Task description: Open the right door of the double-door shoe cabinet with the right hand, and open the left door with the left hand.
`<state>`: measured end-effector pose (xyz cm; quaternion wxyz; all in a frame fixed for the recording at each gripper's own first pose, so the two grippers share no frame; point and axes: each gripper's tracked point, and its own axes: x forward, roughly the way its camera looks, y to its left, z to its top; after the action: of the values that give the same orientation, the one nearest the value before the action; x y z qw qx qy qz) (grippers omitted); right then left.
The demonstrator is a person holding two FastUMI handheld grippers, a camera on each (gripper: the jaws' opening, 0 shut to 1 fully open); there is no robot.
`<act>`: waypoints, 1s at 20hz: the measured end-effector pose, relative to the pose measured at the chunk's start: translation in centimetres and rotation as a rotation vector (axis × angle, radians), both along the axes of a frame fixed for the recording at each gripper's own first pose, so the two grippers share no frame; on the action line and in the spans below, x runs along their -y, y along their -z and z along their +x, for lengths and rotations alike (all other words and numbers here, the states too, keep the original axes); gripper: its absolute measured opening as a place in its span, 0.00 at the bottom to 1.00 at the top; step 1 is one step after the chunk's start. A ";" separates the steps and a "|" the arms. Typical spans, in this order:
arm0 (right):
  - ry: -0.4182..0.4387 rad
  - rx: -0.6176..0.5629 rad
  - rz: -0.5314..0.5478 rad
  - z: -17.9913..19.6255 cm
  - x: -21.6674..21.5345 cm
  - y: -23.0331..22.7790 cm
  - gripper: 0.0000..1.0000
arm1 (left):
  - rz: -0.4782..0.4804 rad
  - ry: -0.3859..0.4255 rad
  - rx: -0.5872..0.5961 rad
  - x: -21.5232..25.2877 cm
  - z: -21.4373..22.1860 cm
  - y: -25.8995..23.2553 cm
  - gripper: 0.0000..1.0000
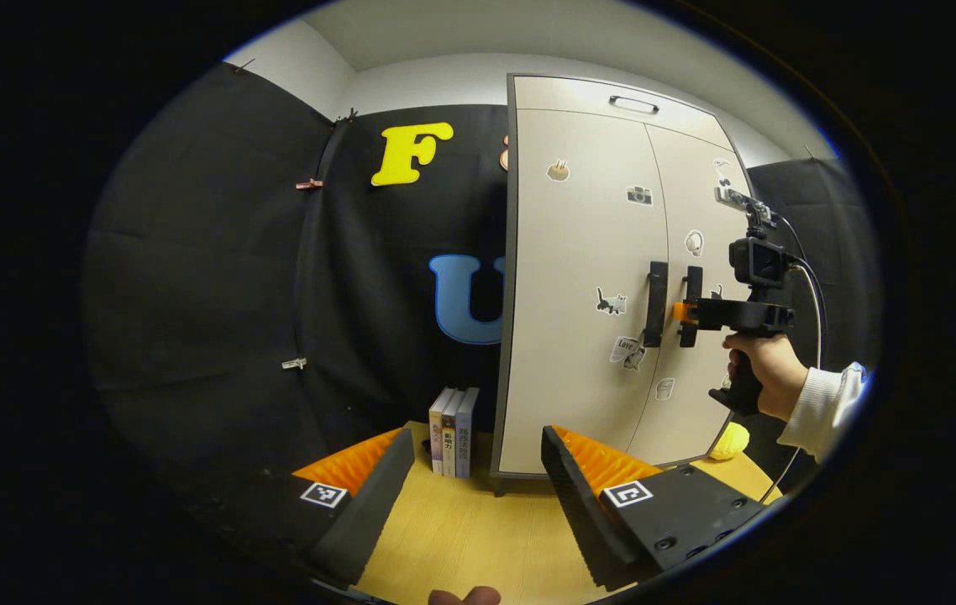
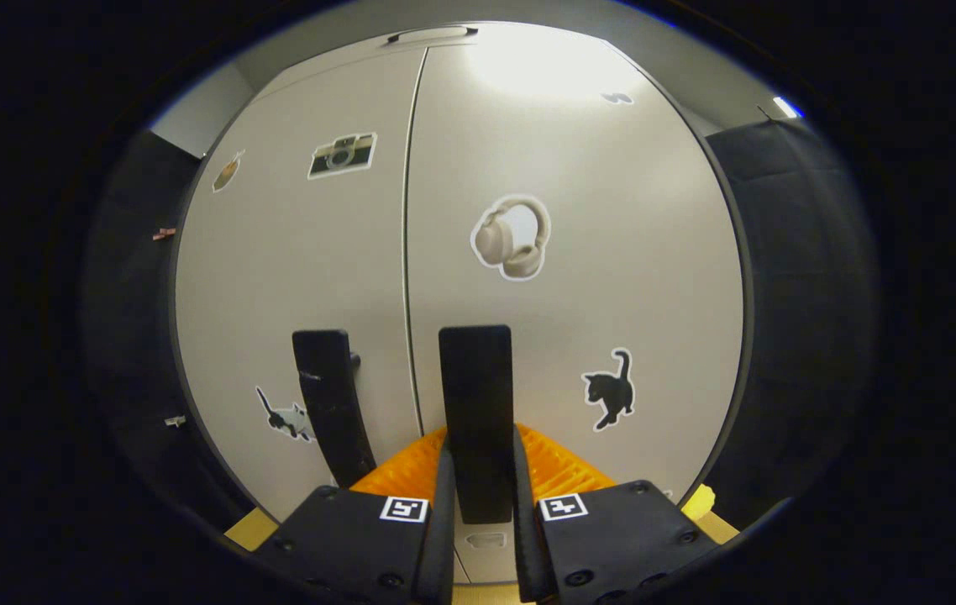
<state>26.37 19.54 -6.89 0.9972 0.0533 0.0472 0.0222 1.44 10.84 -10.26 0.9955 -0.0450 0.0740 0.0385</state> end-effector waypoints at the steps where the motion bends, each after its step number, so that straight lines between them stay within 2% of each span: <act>1: 0.005 -0.010 -0.015 0.0 0.0 0.2 0.33 | -0.001 -0.002 0.000 0.1 0.0 0.1 0.95; 2: 0.011 -0.009 -0.021 0.2 0.0 0.1 0.35 | -0.003 -0.002 -0.003 0.2 0.0 0.1 0.95; 3: 0.012 -0.019 -0.021 0.0 0.0 0.2 0.27 | -0.003 -0.004 -0.005 0.2 0.0 0.1 0.95; 4: 0.015 -0.020 -0.017 0.3 0.0 0.2 0.28 | -0.002 -0.006 -0.005 0.3 0.0 0.1 0.95; 5: 0.012 -0.023 -0.023 0.2 0.0 0.2 0.21 | 0.000 -0.010 -0.005 0.3 -0.2 0.0 0.95; 8: -0.011 -0.047 -0.001 0.3 -0.1 0.3 0.21 | 0.008 -0.018 0.000 0.7 -0.8 -0.3 0.95; 9: -0.021 -0.057 0.003 0.2 0.0 0.3 0.14 | 0.007 -0.019 0.001 0.9 -1.1 -0.4 0.95; 12: -0.034 -0.063 -0.017 -0.2 0.0 0.3 0.15 | 0.005 -0.024 0.000 1.2 -2.0 -0.7 0.95; 13: -0.040 -0.063 -0.013 -0.4 0.1 0.2 0.11 | 0.010 -0.028 0.004 1.2 -2.3 -0.8 0.95; 20: -0.115 -0.050 0.049 -3.2 1.1 -0.3 0.11 | 0.005 -0.048 0.018 2.1 -3.7 -1.8 0.95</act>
<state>23.13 18.39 -6.59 0.9912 0.0754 0.0746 0.0792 -2.26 8.74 -8.47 0.9950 -0.0447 0.0638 0.0620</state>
